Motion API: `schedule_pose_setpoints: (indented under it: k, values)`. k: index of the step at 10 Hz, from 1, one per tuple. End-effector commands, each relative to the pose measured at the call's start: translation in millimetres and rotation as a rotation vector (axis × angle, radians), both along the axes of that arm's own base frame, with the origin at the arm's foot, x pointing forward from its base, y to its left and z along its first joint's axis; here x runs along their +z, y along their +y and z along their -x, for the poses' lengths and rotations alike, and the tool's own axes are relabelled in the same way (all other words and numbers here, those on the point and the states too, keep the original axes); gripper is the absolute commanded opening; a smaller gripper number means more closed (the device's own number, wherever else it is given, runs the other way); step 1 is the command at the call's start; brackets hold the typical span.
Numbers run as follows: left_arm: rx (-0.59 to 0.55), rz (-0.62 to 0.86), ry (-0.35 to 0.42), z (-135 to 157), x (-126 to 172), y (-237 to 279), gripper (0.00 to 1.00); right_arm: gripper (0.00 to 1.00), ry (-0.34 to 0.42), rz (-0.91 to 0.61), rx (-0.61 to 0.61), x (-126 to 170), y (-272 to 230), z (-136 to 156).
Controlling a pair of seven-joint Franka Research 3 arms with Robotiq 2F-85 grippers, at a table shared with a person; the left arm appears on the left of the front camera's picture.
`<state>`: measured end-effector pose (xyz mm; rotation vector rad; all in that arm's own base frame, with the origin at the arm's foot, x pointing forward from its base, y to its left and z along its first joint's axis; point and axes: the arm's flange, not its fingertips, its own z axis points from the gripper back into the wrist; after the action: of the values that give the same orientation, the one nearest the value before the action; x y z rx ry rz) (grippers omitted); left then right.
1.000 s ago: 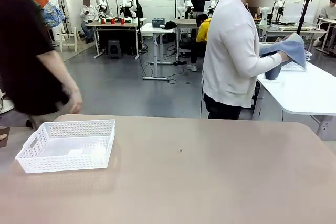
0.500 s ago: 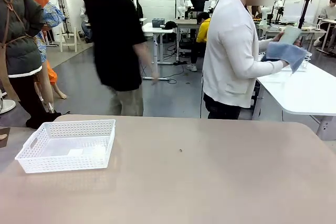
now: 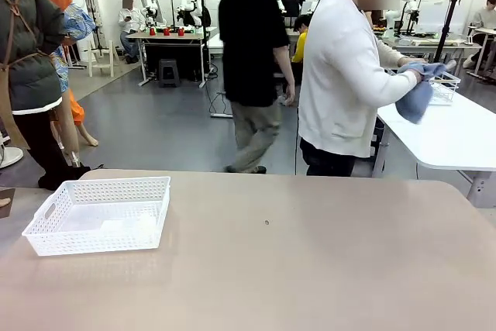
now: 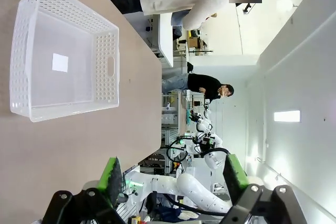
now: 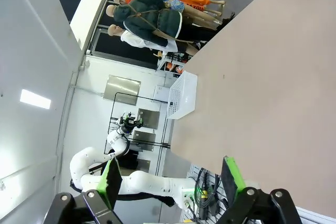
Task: Clean and organize the cups into the basket.
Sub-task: Pick up the Organizing basket and move it to the center of the table, then pick up the Reusable plastic cup from the right side of the table and place it inside the Organizing basket.
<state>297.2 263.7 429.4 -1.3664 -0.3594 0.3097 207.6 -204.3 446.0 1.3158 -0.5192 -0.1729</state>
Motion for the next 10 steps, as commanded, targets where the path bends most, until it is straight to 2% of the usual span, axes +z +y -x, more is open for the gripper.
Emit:
schedule_pose_setpoints:
  k: [1, 10]
  values:
    - [0.004, 0.014, -0.014, -0.4, 2.0, 0.8, 1.0, 1.0, -0.013, 0.0, 0.004, 0.5, 1.4, -3.6]
    - [0.004, 0.014, -0.014, -0.4, 2.0, 0.8, 1.0, 1.0, -0.013, 0.0, 0.004, 0.5, 1.4, -3.6]
